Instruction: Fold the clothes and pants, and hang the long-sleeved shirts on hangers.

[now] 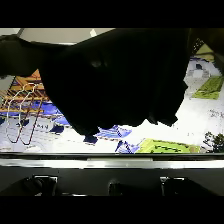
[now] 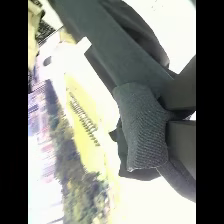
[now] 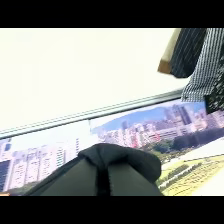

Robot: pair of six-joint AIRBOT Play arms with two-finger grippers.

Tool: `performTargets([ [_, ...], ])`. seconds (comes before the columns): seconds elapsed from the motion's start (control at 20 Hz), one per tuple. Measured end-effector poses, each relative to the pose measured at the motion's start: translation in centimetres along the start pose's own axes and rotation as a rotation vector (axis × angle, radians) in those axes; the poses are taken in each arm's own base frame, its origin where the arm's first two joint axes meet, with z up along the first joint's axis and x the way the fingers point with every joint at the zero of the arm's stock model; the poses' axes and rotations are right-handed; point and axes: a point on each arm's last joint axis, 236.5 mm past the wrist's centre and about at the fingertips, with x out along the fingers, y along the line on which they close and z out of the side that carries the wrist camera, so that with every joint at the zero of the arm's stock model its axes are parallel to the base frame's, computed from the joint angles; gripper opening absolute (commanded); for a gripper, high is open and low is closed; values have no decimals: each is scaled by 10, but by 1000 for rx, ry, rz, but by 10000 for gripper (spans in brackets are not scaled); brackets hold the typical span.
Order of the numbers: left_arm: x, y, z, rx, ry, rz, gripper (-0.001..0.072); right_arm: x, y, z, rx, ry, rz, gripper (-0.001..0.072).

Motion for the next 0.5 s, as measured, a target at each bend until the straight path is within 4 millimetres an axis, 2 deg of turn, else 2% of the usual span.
performTargets([
  [0.15, 16, -7, -30, -21, 120, -31, 34, 15, 2, -20, -81, 48, -61, 45],
  [0.35, 55, -15, -87, -66, 317, -79, 34, 38, 3, -58, -199, 142, -148, 44],
  [0.5, 87, -28, -125, -145, 408, -154, 33, 61, -23, -87, -231, 249, -241, 43],
])
